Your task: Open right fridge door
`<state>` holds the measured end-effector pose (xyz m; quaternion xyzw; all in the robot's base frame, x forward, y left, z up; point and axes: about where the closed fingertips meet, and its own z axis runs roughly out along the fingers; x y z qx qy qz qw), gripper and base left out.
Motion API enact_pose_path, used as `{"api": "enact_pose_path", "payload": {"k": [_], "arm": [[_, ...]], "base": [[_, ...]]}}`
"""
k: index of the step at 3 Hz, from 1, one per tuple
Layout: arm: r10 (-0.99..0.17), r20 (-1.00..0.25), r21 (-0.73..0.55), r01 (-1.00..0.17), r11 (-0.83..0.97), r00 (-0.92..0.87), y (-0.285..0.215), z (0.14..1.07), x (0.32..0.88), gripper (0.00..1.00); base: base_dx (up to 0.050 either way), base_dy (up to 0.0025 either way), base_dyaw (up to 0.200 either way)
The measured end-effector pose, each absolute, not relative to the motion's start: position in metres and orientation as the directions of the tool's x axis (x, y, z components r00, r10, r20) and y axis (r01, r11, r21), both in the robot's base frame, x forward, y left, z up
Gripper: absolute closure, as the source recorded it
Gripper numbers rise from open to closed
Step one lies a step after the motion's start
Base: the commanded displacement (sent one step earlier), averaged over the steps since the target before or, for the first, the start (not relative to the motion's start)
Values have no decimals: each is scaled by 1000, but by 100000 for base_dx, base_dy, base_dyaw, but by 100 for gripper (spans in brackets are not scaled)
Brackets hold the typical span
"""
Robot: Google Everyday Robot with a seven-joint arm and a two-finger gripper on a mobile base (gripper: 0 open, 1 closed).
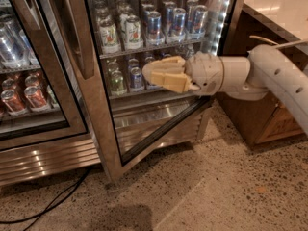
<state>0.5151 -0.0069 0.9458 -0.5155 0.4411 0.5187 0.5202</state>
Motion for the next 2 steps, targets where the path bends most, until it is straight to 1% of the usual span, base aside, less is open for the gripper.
{"api": "enact_pose_path", "payload": {"k": [1,2], "arm": [[134,-991,18,-998,-53,-25,0,887,499,100],[161,-983,77,-996,-47,-84,5,851,487,100]], "base": [[0,0,0],[0,0,0]]}}
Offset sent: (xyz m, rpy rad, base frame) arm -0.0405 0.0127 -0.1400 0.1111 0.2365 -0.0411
